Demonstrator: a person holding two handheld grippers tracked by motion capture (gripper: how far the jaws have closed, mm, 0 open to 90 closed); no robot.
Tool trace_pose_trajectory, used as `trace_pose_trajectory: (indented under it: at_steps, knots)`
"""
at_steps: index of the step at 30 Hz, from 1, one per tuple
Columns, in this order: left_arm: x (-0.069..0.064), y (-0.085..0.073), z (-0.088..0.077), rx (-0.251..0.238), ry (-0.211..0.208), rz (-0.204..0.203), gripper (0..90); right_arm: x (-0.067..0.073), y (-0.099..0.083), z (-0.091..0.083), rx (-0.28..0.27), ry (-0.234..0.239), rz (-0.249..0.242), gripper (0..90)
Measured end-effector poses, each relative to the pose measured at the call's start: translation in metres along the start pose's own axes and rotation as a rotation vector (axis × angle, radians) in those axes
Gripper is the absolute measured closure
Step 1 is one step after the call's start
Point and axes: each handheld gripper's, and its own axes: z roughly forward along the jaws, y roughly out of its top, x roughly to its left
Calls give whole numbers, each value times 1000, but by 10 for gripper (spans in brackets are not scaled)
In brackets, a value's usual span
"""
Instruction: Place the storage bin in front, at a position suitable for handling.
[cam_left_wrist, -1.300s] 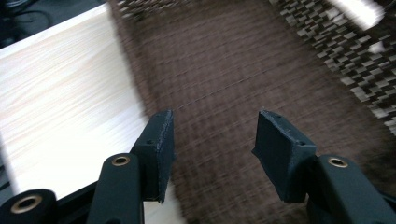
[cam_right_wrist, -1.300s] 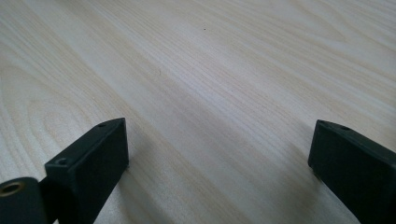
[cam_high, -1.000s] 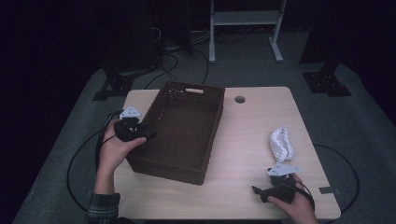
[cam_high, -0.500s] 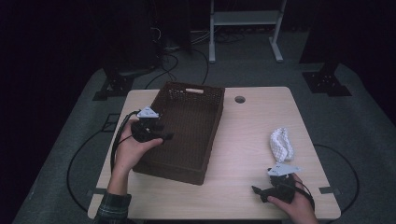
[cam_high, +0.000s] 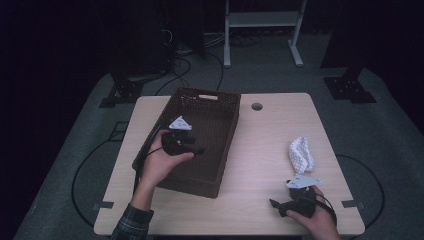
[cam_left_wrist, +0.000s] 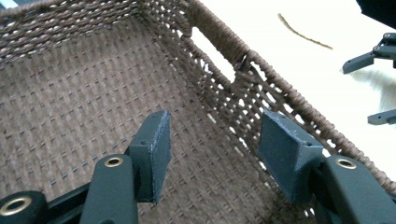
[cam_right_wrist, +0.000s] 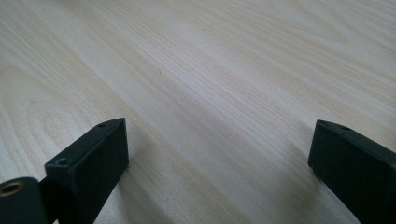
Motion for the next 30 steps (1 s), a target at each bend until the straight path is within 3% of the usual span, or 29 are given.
trace_pose_trajectory:
  at_steps: [15, 30]
  knots:
    - [-22, 20, 25, -9, -56, 9, 432, 0, 0, 0, 0, 0, -1, 43]
    - [-35, 25, 58, 57, -58, 25, 464, 0, 0, 0, 0, 0, -1, 43]
